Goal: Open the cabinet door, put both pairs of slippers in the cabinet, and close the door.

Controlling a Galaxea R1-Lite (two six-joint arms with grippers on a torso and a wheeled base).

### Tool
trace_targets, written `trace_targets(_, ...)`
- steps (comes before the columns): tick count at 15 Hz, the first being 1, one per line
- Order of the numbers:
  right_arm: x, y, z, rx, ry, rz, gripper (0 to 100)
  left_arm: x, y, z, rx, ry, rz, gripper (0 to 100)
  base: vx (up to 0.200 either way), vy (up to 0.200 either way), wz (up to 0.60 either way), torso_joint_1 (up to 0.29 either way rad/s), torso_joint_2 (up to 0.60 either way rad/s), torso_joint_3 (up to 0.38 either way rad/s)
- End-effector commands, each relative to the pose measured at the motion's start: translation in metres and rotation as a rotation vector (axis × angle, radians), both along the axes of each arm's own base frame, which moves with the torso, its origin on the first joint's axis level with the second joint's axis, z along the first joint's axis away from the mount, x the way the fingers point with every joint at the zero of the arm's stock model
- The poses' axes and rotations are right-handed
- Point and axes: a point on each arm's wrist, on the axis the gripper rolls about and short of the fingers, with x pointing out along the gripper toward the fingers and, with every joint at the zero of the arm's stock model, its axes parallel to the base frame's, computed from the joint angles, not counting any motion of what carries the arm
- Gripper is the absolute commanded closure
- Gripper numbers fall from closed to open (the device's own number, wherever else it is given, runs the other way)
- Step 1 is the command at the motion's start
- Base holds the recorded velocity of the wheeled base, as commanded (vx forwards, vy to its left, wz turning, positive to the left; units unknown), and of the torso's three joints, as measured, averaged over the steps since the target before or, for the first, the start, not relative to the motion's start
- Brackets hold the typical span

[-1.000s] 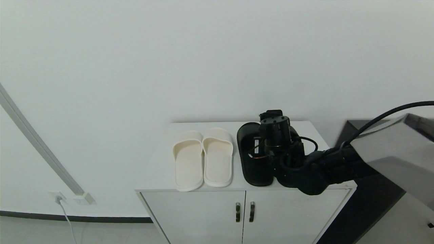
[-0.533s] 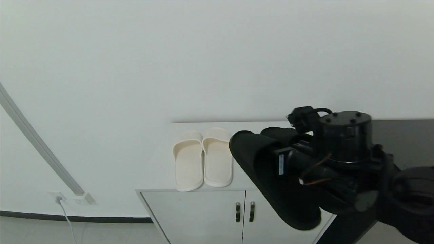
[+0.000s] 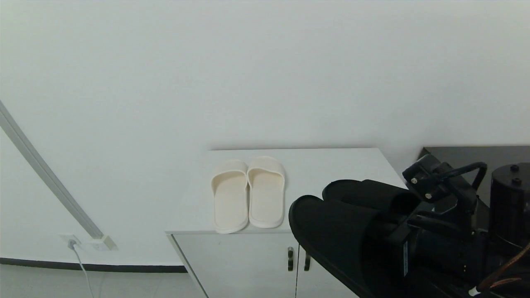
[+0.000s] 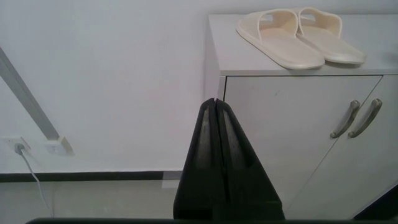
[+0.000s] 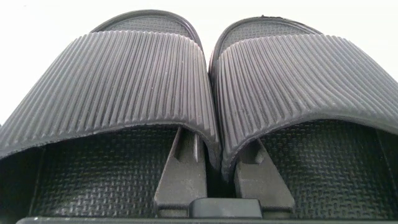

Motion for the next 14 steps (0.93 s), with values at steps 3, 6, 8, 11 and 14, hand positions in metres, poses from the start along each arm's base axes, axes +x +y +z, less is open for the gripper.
trace_targets(3, -0.004, -0.004, -0.001, 0.001, 0.000, 0.007, 100, 0.000, 0.000, 0.000, -0.001, 0.001, 0.000, 100, -0.200, 0.000, 0.00, 0.012, 0.00, 0.004)
trace_targets(6, -0.004, -0.004, -0.003, -0.002, 0.003, 0.010, 100, 0.000, 0.000, 0.000, -0.001, 0.001, 0.000, 100, -0.200, 0.000, 0.00, -0.006, 0.00, 0.004)
trace_targets(8, -0.004, -0.004, -0.005, -0.006, 0.008, 0.011, 100, 0.000, 0.000, 0.000, -0.003, 0.001, 0.000, 100, -0.200, 0.000, 0.00, -0.002, 0.00, 0.002)
trace_targets(11, -0.004, -0.005, -0.008, -0.015, 0.016, 0.010, 100, 0.000, 0.000, 0.000, -0.006, 0.001, 0.000, 100, -0.067, 0.000, 0.00, -0.001, 0.00, 0.002)
trace_targets(14, -0.005, -0.006, -0.008, -0.014, 0.015, 0.008, 100, 0.000, 0.000, 0.000, -0.006, 0.001, 0.000, 100, 0.000, 0.000, 0.00, 0.000, 0.00, 0.000)
